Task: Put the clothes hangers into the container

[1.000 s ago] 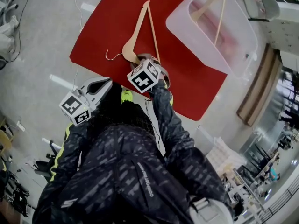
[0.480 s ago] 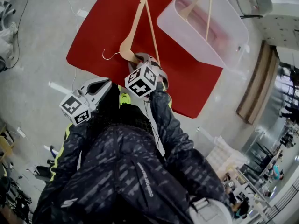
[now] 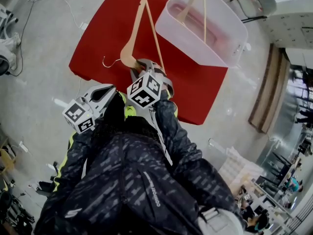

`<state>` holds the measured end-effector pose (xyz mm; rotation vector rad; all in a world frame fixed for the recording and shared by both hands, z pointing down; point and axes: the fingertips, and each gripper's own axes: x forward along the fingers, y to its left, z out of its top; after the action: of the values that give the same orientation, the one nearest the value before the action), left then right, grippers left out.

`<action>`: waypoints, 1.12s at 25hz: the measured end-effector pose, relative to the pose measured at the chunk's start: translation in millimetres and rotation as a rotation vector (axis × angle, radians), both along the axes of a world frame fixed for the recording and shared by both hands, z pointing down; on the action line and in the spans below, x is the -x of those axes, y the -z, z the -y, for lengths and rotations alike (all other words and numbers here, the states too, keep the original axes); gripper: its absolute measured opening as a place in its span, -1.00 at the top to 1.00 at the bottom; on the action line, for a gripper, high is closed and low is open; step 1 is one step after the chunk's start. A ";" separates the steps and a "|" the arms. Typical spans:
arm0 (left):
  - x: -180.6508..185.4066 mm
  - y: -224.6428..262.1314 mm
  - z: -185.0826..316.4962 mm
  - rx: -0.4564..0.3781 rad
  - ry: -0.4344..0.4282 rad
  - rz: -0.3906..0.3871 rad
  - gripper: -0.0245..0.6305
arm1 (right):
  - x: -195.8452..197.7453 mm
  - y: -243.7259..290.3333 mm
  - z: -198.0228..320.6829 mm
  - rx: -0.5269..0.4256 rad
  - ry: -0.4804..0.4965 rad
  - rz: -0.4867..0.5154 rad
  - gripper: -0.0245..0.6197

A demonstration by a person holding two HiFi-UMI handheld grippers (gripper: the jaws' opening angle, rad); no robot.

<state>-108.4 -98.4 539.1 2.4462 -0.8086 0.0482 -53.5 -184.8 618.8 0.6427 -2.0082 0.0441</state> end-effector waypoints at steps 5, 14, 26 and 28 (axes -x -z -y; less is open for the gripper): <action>-13.1 13.6 -13.9 -0.039 0.000 0.013 0.89 | -8.5 28.2 -12.5 -0.069 0.002 0.028 0.48; -22.7 49.0 -21.6 -0.124 0.013 0.041 0.89 | -23.3 84.9 -26.9 -0.195 -0.003 0.055 0.48; -47.2 98.4 -66.4 -0.242 -0.005 0.063 0.89 | -71.0 167.6 -65.1 -0.380 -0.068 0.079 0.48; -56.5 106.1 -73.9 -0.253 -0.013 0.063 0.89 | -82.7 178.9 -73.8 -0.399 -0.081 0.083 0.48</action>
<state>-51.9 -24.5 433.0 2.6993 -0.8728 0.0286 29.2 -111.0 439.9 0.9869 -2.0876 -0.2925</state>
